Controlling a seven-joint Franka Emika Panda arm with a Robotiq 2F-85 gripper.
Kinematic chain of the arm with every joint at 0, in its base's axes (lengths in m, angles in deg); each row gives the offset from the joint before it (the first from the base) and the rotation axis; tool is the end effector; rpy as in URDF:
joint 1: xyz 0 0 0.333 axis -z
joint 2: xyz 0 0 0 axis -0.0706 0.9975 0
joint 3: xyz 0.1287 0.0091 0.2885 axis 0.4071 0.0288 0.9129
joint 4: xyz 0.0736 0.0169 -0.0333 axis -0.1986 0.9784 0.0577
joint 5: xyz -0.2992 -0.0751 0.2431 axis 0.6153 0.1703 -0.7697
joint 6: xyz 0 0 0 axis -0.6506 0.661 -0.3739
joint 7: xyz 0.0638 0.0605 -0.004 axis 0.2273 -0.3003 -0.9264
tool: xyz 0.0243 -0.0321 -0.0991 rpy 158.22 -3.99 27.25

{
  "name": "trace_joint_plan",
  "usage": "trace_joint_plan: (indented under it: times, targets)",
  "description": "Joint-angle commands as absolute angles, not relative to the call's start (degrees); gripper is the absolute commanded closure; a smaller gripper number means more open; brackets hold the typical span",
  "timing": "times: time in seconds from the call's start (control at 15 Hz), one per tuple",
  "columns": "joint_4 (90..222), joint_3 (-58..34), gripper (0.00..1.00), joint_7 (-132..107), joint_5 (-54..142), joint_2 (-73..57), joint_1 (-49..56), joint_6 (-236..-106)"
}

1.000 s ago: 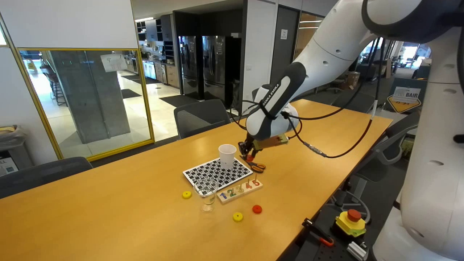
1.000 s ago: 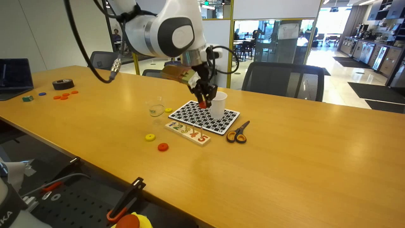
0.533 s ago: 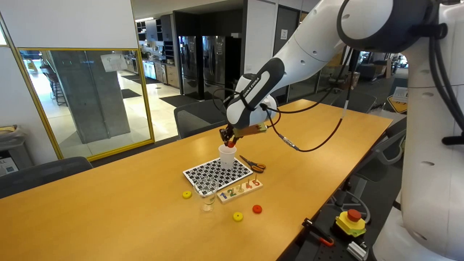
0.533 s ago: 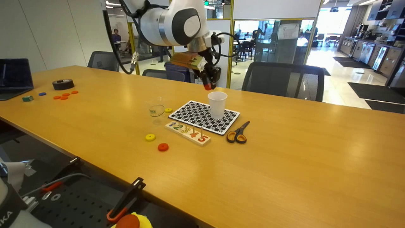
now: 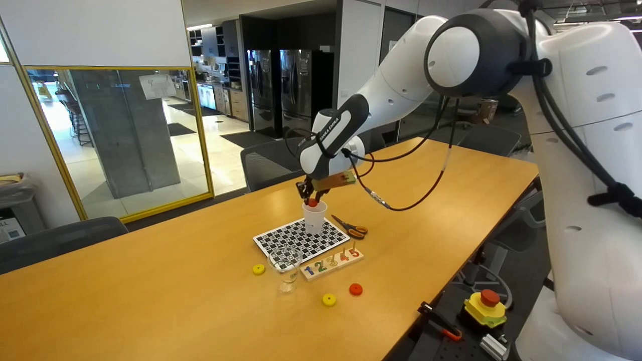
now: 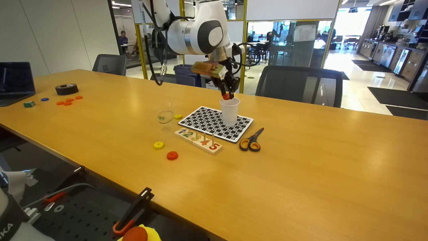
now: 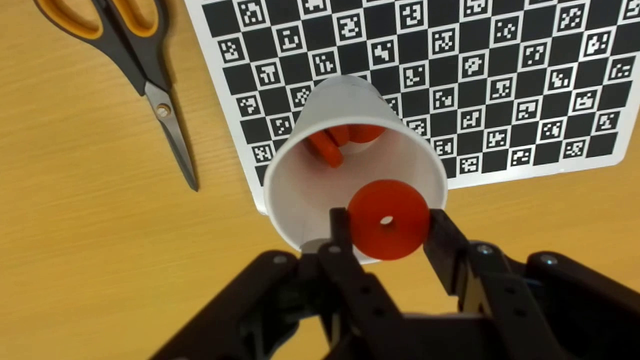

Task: Pick up the orange tokens from the table and put them in the white cup. Put the yellow tokens in the colourless cup.

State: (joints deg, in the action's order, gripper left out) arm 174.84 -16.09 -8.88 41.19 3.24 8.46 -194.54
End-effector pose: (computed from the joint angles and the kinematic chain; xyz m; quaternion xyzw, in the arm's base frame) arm 0.6383 -0.1337 0.2720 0.9712 -0.1659 0.1669 0.0362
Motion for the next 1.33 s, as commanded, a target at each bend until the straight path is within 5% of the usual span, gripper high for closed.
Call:
trace_joint_plan:
  times: [0.0, 0.13, 0.4, 1.27]
  targets:
    - [169.4, -16.37, 0.33, -7.67, 40.41, 6.22, 8.53, -191.21]
    - [168.45, -17.07, 0.28, -6.87, 41.17, 6.48, 8.03, -188.95]
    - [170.12, -18.03, 0.0, -6.36, 42.64, 3.74, 7.49, -183.81]
    - [197.46, -15.64, 0.0, -14.77, 40.74, -16.23, 9.52, -179.06]
